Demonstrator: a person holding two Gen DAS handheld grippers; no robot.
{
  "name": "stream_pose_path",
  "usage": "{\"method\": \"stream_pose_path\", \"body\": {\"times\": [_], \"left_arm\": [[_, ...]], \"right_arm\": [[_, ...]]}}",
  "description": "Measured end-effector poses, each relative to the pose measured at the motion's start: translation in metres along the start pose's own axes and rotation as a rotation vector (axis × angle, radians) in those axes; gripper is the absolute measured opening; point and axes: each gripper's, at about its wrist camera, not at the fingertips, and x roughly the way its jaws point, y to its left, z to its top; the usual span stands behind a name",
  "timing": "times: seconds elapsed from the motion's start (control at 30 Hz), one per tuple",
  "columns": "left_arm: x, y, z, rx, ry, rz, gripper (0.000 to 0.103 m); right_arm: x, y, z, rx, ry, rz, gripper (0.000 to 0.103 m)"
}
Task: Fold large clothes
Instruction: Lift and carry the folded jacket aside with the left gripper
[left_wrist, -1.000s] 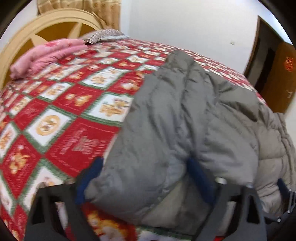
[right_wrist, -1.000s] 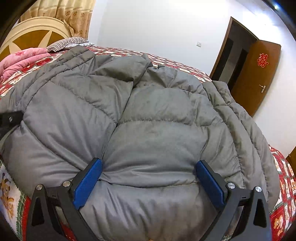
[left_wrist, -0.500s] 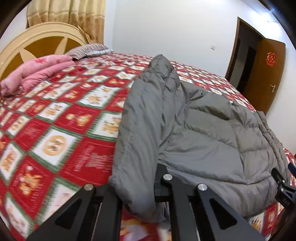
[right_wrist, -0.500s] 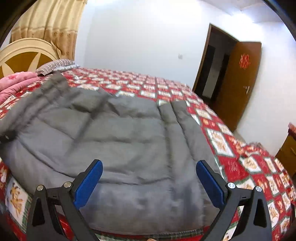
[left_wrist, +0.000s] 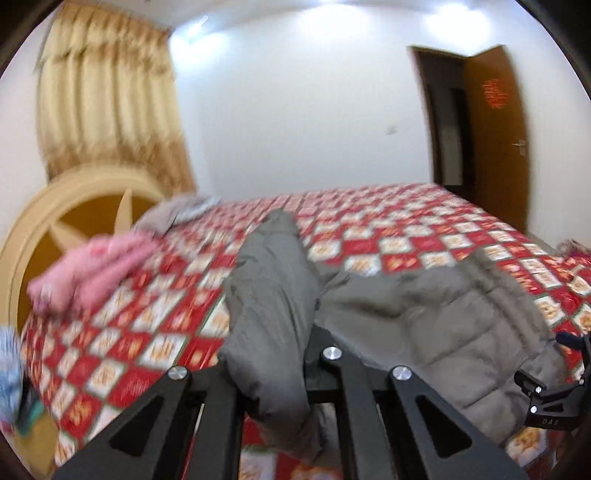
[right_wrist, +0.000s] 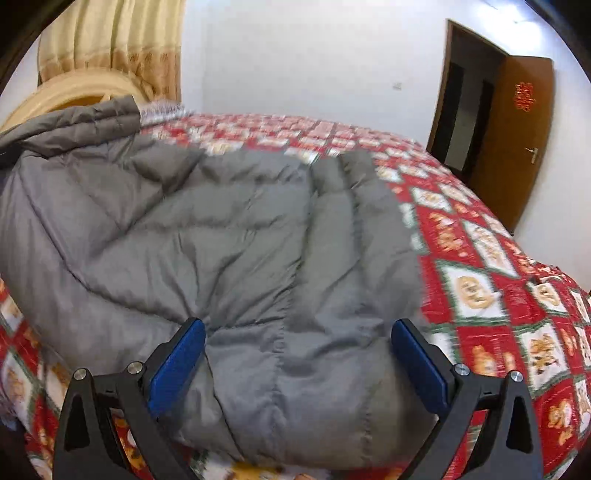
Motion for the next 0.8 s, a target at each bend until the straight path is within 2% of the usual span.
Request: {"method": "stream_pose_path", "body": {"times": [0.1,0.3,0.53,0.8], "left_arm": [[-0.014,-0.033,0.021,0.062,-0.062,-0.067,0.007],[-0.029,-0.090,0.040,0.175,-0.136,-0.205,0.007],[-0.027,-0.152,0.027,0.308,-0.132,-0.323,0.007],[-0.011,-0.217,-0.004,0.461,-0.091,-0.344,0.007]], "right_arm": [[-0.012,-0.026,0.004,0.058,-0.033,-0.032,0.101],[-0.017,-0.064,-0.001,0.156,-0.015,-0.097,0.101],[-0.011,-0.103,-0.019,0.227,0.032,-0.163,0.101],[-0.001,-0.139,-0.044,0.302,0.075,-0.196,0.101]]}}
